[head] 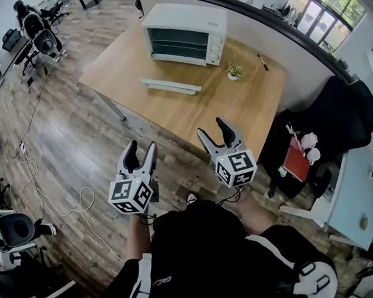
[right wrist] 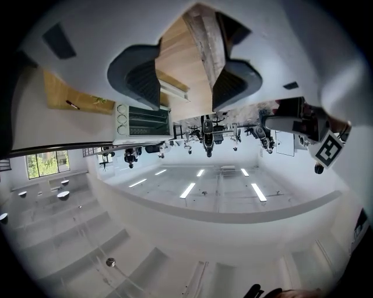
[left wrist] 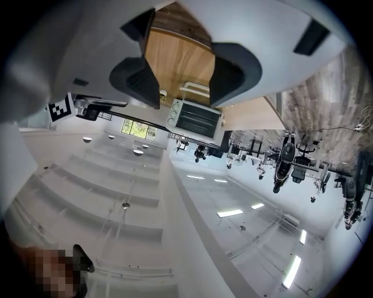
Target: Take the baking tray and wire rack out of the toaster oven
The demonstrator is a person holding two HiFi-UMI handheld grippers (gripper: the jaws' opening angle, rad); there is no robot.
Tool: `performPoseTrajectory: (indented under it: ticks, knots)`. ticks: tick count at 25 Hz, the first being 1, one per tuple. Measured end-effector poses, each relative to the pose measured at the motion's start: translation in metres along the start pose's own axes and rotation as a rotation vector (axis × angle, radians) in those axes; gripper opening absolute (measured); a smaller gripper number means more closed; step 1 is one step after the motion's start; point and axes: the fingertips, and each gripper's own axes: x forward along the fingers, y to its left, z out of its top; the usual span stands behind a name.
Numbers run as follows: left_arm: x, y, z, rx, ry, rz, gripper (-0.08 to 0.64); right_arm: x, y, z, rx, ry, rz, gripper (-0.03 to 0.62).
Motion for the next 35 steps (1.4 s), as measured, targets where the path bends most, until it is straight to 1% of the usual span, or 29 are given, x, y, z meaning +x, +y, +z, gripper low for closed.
performPoseTrajectory:
  ticks: [4, 9, 11, 15, 21, 25, 27, 32, 35]
  knots:
    - [0.041, 0.012, 0.002, -0.027, 0.020, -0.002, 0.255, 0.033, -0.023, 0.005, 0.021, 0.004, -0.001, 0.276]
    - [0.090, 0.042, 0.003, -0.115, 0.032, 0.019, 0.255, 0.071, -0.043, 0.003, 0.049, 0.028, -0.015, 0.276]
    - [0.109, 0.052, 0.004, -0.120, 0.043, 0.012, 0.255, 0.086, -0.047, 0.002, 0.050, 0.038, -0.024, 0.275]
    - [0.156, 0.070, 0.008, -0.125, 0.074, -0.040, 0.255, 0.120, -0.059, 0.000, 0.068, 0.059, -0.060, 0.275]
    - [0.230, 0.097, 0.022, -0.172, 0.123, -0.122, 0.255, 0.176, -0.083, 0.003, 0.117, 0.099, -0.120, 0.275]
    - [0.279, 0.113, 0.032, -0.211, 0.146, -0.170, 0.255, 0.215, -0.097, 0.005, 0.107, 0.133, -0.158, 0.275]
    - [0.304, 0.122, 0.035, -0.231, 0.161, -0.191, 0.255, 0.234, -0.105, 0.006, 0.118, 0.144, -0.173, 0.275]
    - [0.361, 0.141, 0.038, -0.272, 0.206, -0.247, 0.255, 0.281, -0.121, 0.013, 0.223, 0.137, -0.198, 0.272]
    - [0.393, 0.148, 0.034, -0.291, 0.240, -0.288, 0.255, 0.310, -0.138, 0.015, 0.346, 0.105, -0.215, 0.264]
